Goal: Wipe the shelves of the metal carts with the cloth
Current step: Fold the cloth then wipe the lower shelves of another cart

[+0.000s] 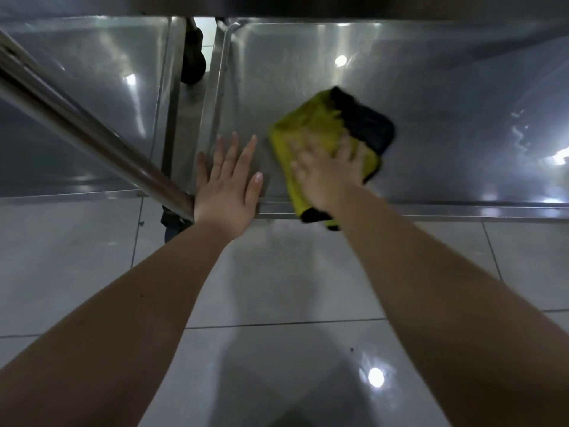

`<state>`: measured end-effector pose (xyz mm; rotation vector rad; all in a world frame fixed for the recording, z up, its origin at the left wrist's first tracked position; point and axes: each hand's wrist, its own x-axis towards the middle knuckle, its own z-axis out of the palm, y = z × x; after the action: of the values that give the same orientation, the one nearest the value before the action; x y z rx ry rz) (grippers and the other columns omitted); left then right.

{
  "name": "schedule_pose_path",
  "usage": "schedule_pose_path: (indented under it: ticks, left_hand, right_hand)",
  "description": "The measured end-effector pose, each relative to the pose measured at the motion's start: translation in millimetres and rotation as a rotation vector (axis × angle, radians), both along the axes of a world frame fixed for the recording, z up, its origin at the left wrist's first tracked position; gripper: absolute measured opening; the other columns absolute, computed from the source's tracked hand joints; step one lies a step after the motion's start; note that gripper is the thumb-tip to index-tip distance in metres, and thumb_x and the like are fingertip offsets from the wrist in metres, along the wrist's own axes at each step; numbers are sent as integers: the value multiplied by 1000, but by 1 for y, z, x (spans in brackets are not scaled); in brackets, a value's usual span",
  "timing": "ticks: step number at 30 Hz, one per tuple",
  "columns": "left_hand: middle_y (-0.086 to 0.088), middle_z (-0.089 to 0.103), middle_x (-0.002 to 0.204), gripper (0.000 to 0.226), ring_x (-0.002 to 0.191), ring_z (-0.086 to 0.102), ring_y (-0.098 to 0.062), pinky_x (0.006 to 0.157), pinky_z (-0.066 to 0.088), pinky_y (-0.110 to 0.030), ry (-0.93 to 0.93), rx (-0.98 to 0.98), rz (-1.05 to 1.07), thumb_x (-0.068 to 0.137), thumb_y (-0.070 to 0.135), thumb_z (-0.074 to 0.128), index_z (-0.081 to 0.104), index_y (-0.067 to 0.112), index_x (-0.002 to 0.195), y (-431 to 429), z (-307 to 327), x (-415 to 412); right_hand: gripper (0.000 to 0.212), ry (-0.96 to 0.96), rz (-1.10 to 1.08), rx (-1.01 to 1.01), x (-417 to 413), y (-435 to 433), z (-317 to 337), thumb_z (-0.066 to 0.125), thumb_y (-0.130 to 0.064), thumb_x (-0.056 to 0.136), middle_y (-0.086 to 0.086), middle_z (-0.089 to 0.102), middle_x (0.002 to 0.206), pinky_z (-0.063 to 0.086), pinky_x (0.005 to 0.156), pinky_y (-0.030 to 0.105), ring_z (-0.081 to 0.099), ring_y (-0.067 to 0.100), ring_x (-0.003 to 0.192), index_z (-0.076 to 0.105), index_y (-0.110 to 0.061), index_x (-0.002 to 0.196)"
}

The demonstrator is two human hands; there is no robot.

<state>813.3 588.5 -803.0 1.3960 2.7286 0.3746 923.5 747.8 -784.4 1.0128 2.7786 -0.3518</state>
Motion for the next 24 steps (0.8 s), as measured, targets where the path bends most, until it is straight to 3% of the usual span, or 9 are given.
schedule_pose_path:
  ticks: [4,7,10,13,16,18,21,24]
  left_hand:
    - [0,5,164,59,149,-9,-18,119,-13,-44,-145,236,18,99,49,14,2,34,154,-3,8,3]
    - [-1,5,164,60,150,-8,-22,118,-13,-49,-86,196,-5,98,49,17,4,32,155,-5,9,5]
    - [0,0,164,62,149,-12,-23,117,-17,-48,-32,93,-3,97,50,14,2,30,155,-4,6,4]
    - [0,-7,164,61,147,-21,-19,116,-17,-51,22,-4,-15,97,52,6,-5,33,154,-3,3,4]
    - [1,-10,163,60,145,-24,-17,117,-15,-49,24,-35,-22,97,53,3,-6,34,153,-3,4,3]
    - [0,-8,163,60,146,-22,-18,118,-13,-50,7,-20,-21,97,51,6,-3,34,154,-3,6,3]
    - [-2,-1,164,59,148,-15,-21,118,-10,-53,-3,58,-65,98,46,14,5,32,155,-6,7,3]
    - [0,7,164,59,149,-9,-21,117,-16,-49,-62,173,-54,99,46,15,15,28,154,-7,7,2]
  right_hand:
    - [56,81,353,-44,-35,-60,1,19,-46,100,-11,11,162,-12,115,58,-10,30,149,5,-38,154]
    - [52,109,421,15,-26,-19,-3,29,-48,101,-13,15,161,-3,117,56,-1,34,149,17,-42,152]
    - [50,53,117,105,-6,52,-9,24,-54,101,-17,10,162,3,116,60,3,43,146,15,-49,150]
    - [51,50,-256,47,24,99,-10,19,-57,100,-20,4,162,-1,115,63,2,43,146,9,-52,150]
    - [51,63,-333,22,22,77,-6,19,-52,100,-18,6,162,-2,116,60,2,43,146,11,-48,151]
    - [48,121,-232,10,4,39,-1,26,-46,102,-16,16,161,1,116,57,8,43,145,21,-46,150]
    - [43,187,106,-36,-23,-23,4,35,-37,101,-7,34,155,6,118,51,17,35,145,40,-43,143]
    - [36,300,360,-227,-32,-46,6,38,-27,102,5,35,156,2,119,42,18,27,147,61,-30,129]
